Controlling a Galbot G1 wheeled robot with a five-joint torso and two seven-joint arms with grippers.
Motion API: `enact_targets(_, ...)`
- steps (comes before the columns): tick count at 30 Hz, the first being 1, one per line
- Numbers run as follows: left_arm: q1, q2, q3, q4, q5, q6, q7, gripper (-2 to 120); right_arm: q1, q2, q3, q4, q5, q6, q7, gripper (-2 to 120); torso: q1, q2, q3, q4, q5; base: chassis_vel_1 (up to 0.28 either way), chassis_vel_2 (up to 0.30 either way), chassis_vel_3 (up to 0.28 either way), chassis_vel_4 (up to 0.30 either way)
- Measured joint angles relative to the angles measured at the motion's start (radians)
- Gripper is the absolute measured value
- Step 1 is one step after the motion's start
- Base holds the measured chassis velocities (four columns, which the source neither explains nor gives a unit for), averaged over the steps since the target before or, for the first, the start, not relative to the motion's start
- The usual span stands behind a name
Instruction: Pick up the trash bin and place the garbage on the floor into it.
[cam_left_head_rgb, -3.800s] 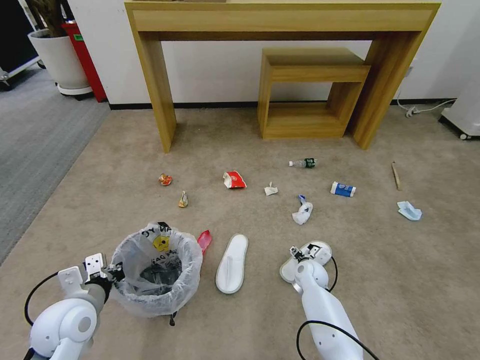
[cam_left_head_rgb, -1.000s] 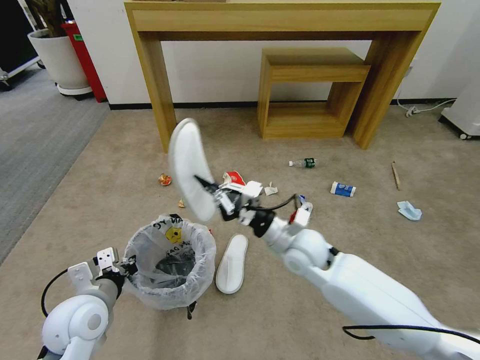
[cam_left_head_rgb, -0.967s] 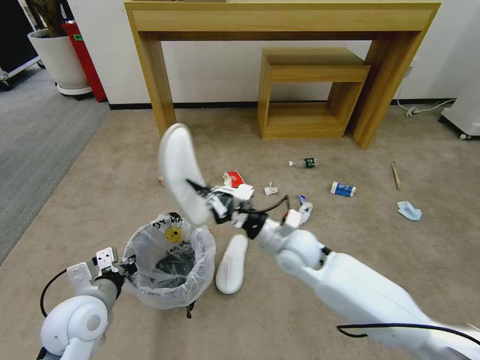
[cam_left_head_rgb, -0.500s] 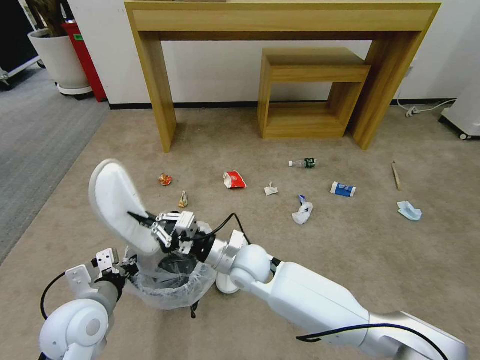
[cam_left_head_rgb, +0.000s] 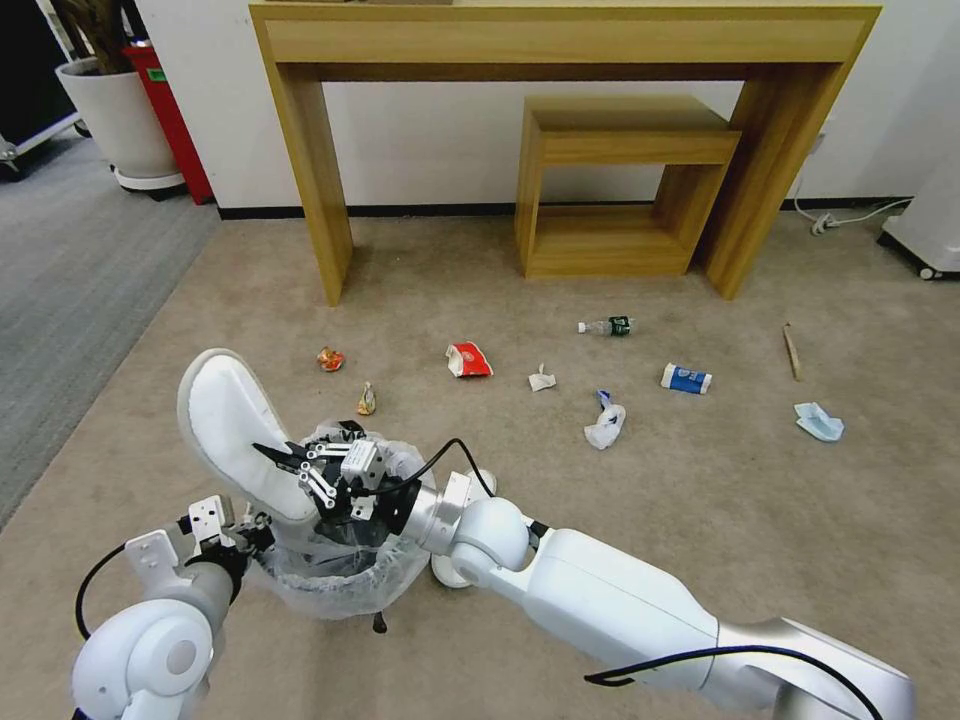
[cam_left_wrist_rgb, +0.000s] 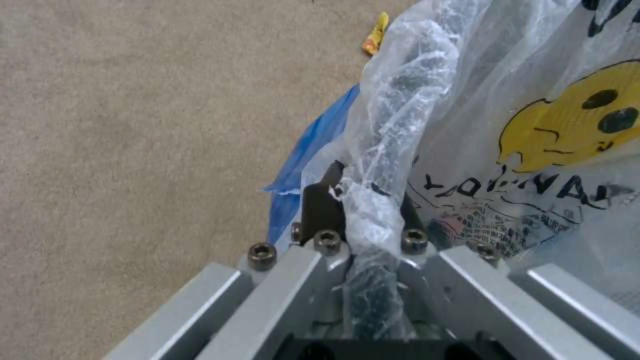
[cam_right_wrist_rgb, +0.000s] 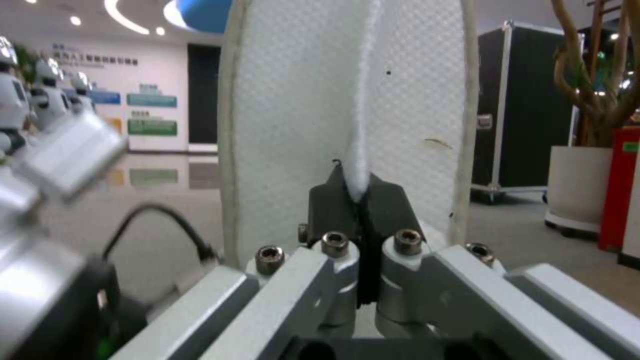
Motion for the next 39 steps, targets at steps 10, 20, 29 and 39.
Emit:
enact_targets(10,0.004,0.004,-0.004,-0.004,-0.005,-0.004,0.001,1,-0.008,-0.006,-0.005,-0.034,-0.031,-0.011,0.003,17,0.0,0.0,0.0,0.0,0.0,0.0,0.0,0.0,0.0)
enact_targets(20,0.005,0.011,-0.008,-0.003,-0.01,-0.005,0.002,1,-0.024,-0.031,-0.001,-0.034,-0.044,-0.008,0.007,52,0.0,0.0,0.0,0.0,0.0,0.0,0.0,0.0,0.0)
enact_targets(29,0.006,0.024,-0.019,0.009,-0.01,-0.006,0.002,1,-0.047,-0.118,0.114,0.103,0.033,-0.081,0.089,85,0.0,0.0,0.0,0.0002,0.0002,0.0,0.0,0.0,0.0)
enact_targets(39,-0.005,0.049,-0.033,0.05,-0.02,-0.008,-0.001,1,-0.13,-0.278,0.283,0.228,0.074,-0.113,0.114,100,0.0,0.0,0.0,0.0,0.0003,0.0,0.0,0.0,0.0)
